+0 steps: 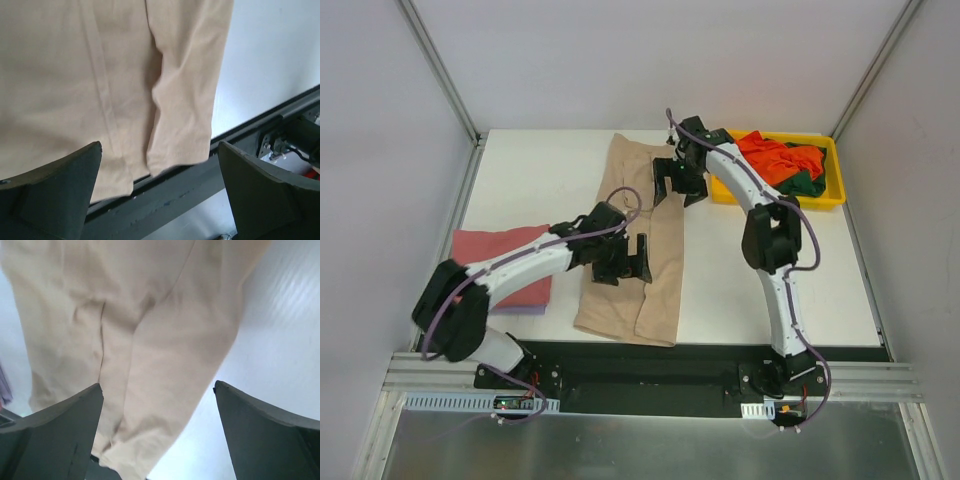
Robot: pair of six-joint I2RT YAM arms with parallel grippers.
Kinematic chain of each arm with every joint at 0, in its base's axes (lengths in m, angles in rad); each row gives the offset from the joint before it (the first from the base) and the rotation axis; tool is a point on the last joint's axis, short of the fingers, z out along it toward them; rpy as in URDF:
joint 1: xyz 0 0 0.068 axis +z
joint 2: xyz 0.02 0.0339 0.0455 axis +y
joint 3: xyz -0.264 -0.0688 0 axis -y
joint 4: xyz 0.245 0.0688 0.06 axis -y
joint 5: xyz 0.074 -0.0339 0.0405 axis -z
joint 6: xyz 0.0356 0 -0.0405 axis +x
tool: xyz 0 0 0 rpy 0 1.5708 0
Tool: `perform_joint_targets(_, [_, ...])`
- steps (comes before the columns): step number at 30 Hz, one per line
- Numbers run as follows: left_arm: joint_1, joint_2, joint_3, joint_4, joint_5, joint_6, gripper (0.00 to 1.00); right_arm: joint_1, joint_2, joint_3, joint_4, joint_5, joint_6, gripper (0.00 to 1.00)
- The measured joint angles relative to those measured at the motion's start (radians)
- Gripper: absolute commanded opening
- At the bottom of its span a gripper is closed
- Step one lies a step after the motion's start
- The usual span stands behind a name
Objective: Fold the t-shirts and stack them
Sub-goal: Rotate the tshirt 90 degrees
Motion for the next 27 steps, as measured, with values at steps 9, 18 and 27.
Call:
perform_joint_targets(9, [0.009,-0.583,-0.380,-0.049,-0.152,-0.107,0.92,0.162,-0.766,-0.834,0.260,0.100,-0.011,0.96])
perform_joint_targets(18, [0.022,-0.657,-0.596,-0.129,-0.217,-0.263,0.60,0.459,-0.951,-1.367,0.421,0.157,0.143,0.96])
perform_joint_targets(27, [0.020,-0.542,-0.578,-0.081,-0.194,-0.299,0.24,0.609,-0.921,-1.406,0.468,0.228,0.279,0.96])
